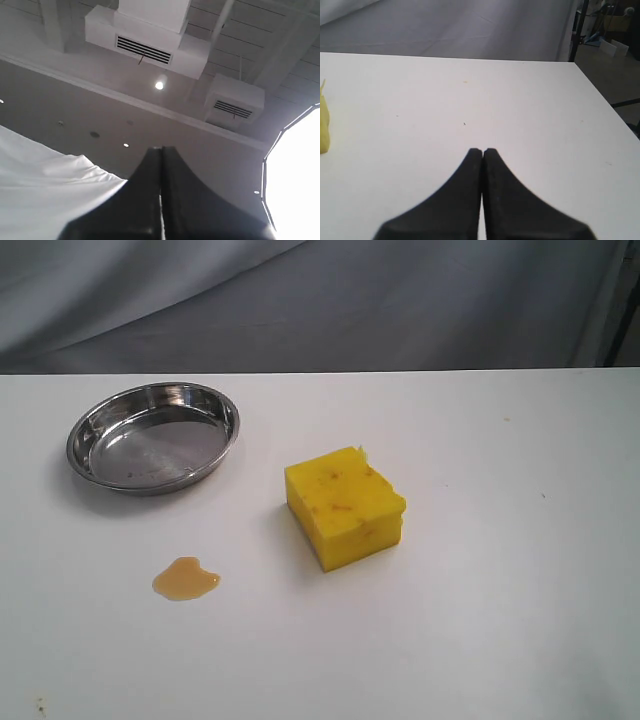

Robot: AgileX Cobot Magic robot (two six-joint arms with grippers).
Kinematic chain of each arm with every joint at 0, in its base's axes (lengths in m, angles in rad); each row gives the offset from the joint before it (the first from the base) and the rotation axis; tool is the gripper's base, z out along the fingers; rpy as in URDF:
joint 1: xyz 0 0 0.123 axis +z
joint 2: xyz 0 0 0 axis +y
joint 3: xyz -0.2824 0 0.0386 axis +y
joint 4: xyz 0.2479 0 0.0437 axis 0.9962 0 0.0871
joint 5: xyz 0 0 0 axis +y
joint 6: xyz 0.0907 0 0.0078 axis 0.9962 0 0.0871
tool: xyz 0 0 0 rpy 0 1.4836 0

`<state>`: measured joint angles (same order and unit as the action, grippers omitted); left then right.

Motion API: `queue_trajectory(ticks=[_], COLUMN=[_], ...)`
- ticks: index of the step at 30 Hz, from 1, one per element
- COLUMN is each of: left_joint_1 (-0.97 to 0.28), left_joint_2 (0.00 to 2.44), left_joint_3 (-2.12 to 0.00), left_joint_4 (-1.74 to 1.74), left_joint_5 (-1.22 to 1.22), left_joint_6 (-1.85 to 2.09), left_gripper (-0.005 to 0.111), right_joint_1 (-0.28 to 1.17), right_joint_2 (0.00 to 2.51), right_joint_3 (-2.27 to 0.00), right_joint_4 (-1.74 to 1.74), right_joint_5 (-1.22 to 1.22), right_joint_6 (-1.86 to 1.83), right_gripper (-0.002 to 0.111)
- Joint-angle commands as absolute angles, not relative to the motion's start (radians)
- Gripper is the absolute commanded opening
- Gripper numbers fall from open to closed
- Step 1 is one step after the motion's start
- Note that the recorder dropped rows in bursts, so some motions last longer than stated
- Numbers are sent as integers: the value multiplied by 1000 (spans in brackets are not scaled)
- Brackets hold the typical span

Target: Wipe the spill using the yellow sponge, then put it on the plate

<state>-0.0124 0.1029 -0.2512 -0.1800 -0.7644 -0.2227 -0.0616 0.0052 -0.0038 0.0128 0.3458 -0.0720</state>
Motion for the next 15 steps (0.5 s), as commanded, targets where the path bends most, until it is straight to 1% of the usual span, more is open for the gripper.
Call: queue_trajectory(ticks=[1, 4, 8, 10, 12, 15], left_joint_1=[-16, -16, -24, -52, -94, -185], left_joint_2=[357, 553, 818, 941, 1065, 1211], left_joint_3=[-467, -624, -832, -899, -949, -981], left_joint_4=[-129, 25, 383, 433, 433, 433], left_joint_5=[-645, -469, -97, 70, 177, 225], left_joint_6=[-201, -244, -500, -593, -556, -337], left_gripper=[0, 0, 0, 0, 0, 0], right_joint_1=[-60, -60, -60, -60, -60, -60], right_joint_2=[0, 0, 0, 0, 0, 0], right_joint_3=[0, 0, 0, 0, 0, 0], right_joint_4=[13, 13, 13, 13, 13, 13], right_joint_5=[343, 343, 343, 343, 343, 343], right_joint_6=[-71, -71, -71, -71, -71, -71], right_gripper=[0, 0, 0, 0, 0, 0])
